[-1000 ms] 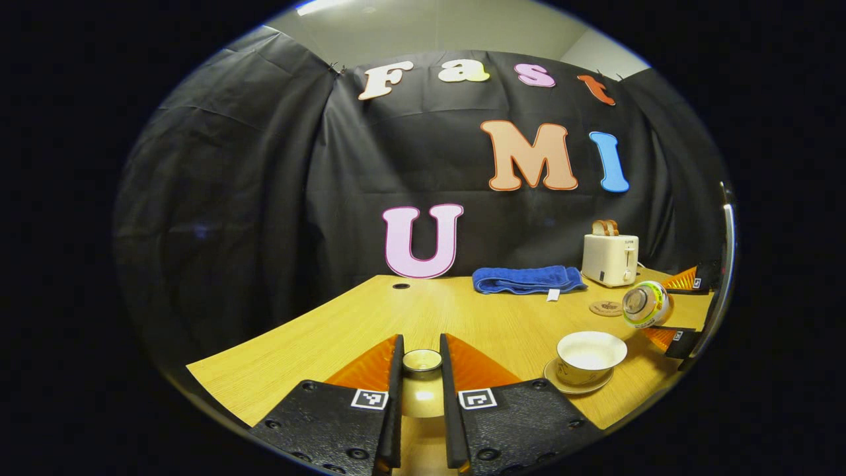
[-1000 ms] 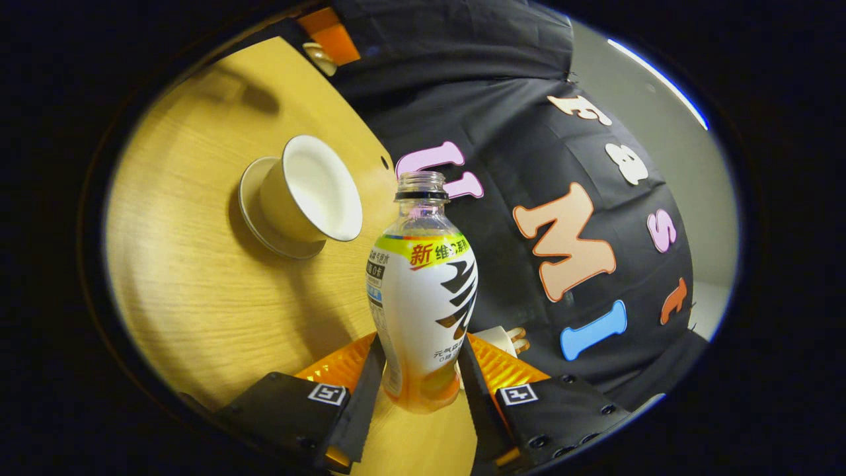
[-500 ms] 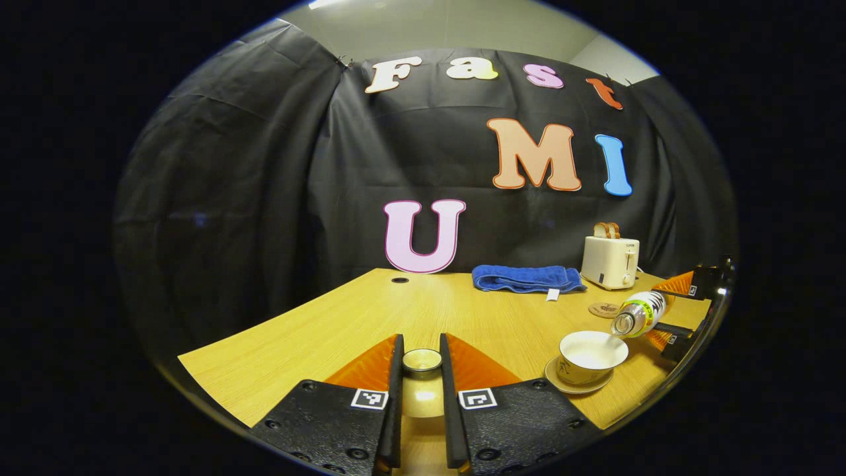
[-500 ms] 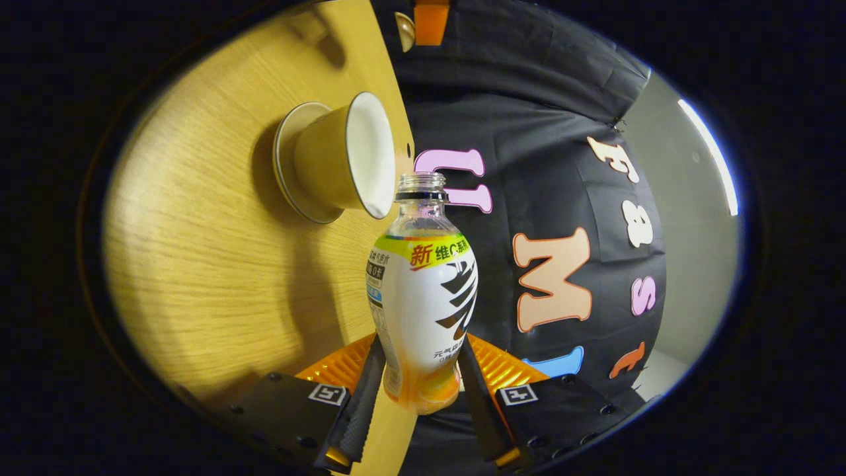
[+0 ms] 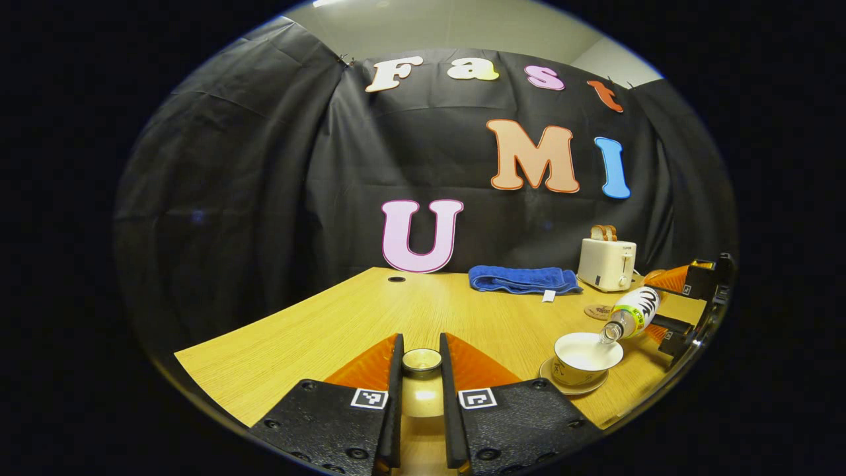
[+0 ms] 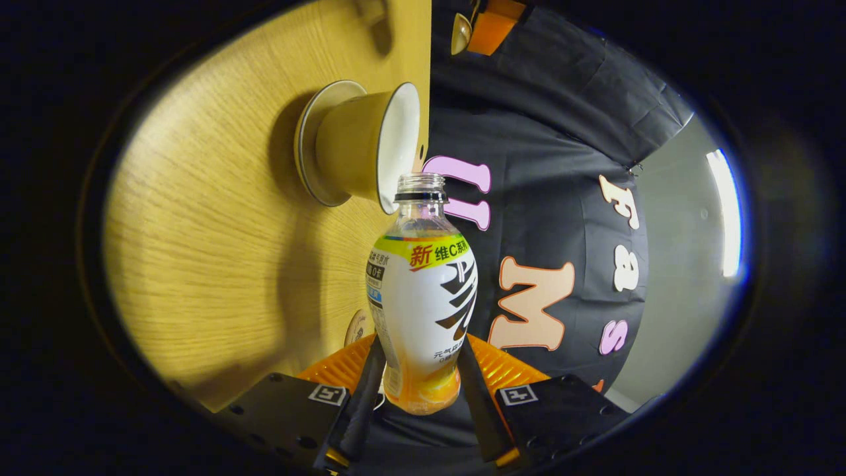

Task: Open the teacup lid with one hand, grasp the water bottle and pour water into the teacup with the other hand; after pouring, place the water bottle on the coaster and then close the teacup lid.

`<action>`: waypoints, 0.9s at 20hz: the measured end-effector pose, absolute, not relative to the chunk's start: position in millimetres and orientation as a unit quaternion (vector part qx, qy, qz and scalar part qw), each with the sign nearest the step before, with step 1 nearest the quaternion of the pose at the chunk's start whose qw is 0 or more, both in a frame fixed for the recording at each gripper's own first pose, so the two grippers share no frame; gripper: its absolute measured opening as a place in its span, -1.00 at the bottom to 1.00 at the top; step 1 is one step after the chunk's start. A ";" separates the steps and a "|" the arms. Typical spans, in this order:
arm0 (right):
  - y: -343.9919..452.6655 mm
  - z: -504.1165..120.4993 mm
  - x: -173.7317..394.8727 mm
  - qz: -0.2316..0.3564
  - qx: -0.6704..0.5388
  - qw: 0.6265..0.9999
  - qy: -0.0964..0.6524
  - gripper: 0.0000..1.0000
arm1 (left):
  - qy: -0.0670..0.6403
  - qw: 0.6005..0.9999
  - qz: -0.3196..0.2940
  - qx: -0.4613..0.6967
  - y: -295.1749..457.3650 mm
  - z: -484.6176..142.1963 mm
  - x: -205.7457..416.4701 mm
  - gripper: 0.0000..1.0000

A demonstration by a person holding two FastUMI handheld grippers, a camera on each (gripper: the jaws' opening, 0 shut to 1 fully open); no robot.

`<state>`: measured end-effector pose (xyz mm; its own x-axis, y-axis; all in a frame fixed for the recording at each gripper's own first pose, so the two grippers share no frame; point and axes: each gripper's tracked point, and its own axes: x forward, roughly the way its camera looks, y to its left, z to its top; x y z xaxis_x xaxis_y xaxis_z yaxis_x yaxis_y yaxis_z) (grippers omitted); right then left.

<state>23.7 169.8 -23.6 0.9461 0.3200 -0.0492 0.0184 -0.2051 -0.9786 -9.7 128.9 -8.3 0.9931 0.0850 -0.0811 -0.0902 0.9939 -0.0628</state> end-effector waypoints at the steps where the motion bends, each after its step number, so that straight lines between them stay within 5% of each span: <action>1: 173.4 -20.7 22.4 0.119 -0.776 0.608 -0.119 0.36 | 0.040 0.998 0.044 -0.035 128.7 -9.0 -10.4 -0.52; 18: 186.2 -2.4 16.9 0.106 -0.855 0.478 -0.174 0.36 | 0.035 0.998 0.045 -0.034 131.8 -1.8 -12.5 -0.51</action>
